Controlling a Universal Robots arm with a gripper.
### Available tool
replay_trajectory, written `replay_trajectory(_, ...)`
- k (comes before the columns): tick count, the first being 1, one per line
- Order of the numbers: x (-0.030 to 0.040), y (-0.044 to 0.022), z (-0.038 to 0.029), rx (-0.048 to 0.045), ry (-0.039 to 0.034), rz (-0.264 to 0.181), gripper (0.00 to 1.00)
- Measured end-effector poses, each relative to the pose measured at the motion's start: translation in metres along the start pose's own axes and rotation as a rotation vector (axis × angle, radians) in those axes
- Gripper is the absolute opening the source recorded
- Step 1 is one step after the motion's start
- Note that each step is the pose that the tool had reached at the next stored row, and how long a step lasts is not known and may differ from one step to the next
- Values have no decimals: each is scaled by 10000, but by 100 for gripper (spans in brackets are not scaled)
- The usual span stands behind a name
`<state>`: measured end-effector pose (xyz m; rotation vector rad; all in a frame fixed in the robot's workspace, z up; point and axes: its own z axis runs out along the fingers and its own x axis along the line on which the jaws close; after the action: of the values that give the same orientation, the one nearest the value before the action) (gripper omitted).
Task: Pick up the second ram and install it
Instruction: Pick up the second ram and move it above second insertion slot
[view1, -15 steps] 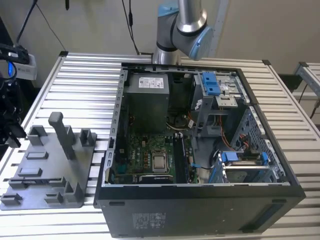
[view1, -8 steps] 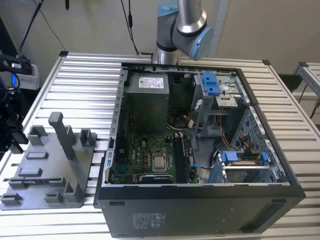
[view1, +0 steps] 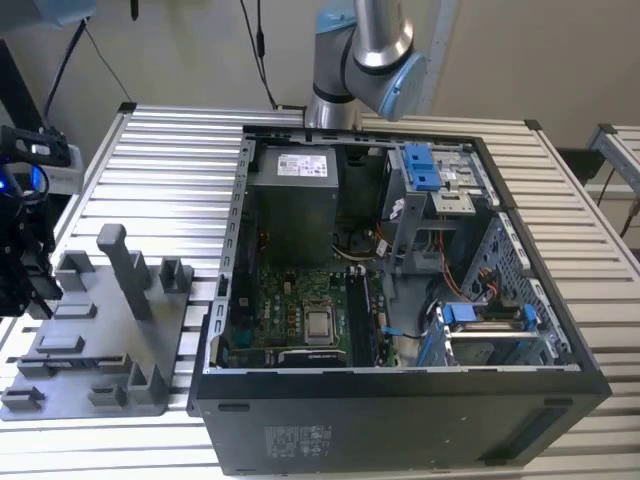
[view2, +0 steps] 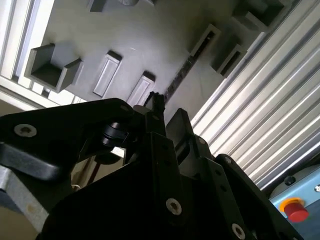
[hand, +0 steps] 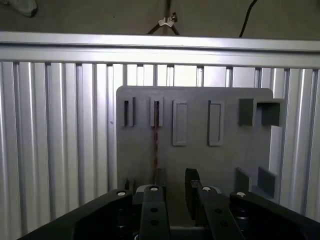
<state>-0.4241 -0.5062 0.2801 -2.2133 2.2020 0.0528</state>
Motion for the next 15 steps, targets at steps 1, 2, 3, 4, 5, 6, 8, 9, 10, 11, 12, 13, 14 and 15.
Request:
replay_trajectory(1,6,-3,17,-2,0,-32,30)
replay_trajectory(2,11,-9,35,-2,0,-61,30)
replay_trajectory(3,16,-15,54,-3,0,-90,30)
replay_trajectory(4,21,-20,72,-4,0,-117,30)
replay_trajectory(5,26,-25,90,-4,0,-139,30)
replay_trajectory(6,30,-28,107,-6,1,-159,30)
replay_trajectory(8,34,-28,143,-7,2,-194,30)
replay_trajectory(9,35,-29,161,-7,2,-207,30)
replay_trajectory(10,36,-30,169,-6,0,-209,30)
replay_trajectory(11,36,-30,168,-8,2,-210,30)
replay_trajectory(12,36,-29,168,-9,2,-210,30)
replay_trajectory(13,36,-30,168,-9,3,-211,30)
replay_trajectory(14,36,-30,168,-9,3,-210,30)
replay_trajectory(15,36,-30,168,-8,2,-211,30)
